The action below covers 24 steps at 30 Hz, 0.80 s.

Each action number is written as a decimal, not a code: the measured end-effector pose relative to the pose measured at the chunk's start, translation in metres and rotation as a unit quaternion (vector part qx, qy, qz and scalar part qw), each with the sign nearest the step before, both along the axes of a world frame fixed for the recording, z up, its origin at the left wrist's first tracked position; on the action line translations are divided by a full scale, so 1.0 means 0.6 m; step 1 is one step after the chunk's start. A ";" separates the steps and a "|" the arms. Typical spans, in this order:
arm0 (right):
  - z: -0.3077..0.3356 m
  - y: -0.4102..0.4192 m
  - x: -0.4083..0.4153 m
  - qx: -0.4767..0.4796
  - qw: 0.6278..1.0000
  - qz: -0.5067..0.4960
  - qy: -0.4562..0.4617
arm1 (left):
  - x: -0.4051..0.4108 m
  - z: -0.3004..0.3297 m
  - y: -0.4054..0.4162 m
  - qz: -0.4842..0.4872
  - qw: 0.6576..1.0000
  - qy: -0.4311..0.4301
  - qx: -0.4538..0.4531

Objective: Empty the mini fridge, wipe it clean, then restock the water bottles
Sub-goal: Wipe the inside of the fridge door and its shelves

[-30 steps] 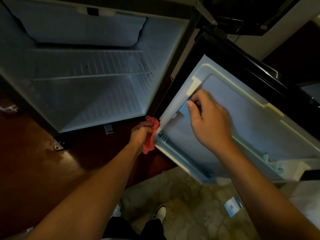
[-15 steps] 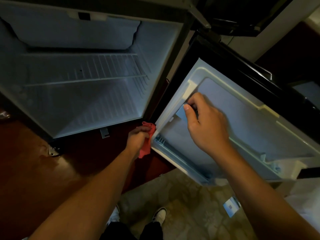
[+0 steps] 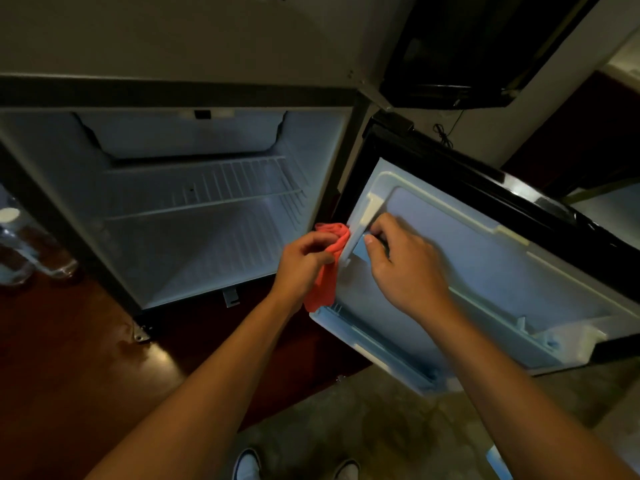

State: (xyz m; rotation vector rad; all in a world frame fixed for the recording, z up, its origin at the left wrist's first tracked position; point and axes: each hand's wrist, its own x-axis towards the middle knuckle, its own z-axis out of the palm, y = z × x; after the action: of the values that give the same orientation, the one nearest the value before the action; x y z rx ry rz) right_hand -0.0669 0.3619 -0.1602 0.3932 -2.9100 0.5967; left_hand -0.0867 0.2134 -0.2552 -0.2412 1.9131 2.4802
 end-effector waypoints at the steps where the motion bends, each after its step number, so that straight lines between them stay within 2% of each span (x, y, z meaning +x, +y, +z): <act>1: 0.000 0.000 0.000 -0.007 1.000 -0.002 -0.004 | -0.001 0.012 -0.003 -0.005 1.000 0.012 -0.011; 6: -0.003 0.007 -0.003 -0.040 0.999 -0.013 -0.004 | 0.003 0.081 -0.005 -0.015 0.994 0.104 -0.030; 10: -0.001 0.011 -0.004 -0.053 0.998 -0.018 -0.006 | 0.005 0.100 -0.007 -0.029 0.977 0.176 -0.115; 19: 0.006 0.009 -0.001 -0.081 0.996 -0.023 -0.004 | 0.034 0.127 -0.008 0.019 0.958 0.211 -0.195; 24: 0.015 0.020 0.000 -0.108 0.994 0.001 -0.029 | 0.063 0.164 -0.010 -0.003 0.960 0.199 -0.199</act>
State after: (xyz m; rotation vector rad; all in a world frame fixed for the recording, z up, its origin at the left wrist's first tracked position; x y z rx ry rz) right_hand -0.0668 0.3742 -0.1512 0.3547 -2.8583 0.9266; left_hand -0.0489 0.2074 -0.1568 0.2933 2.5530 2.2407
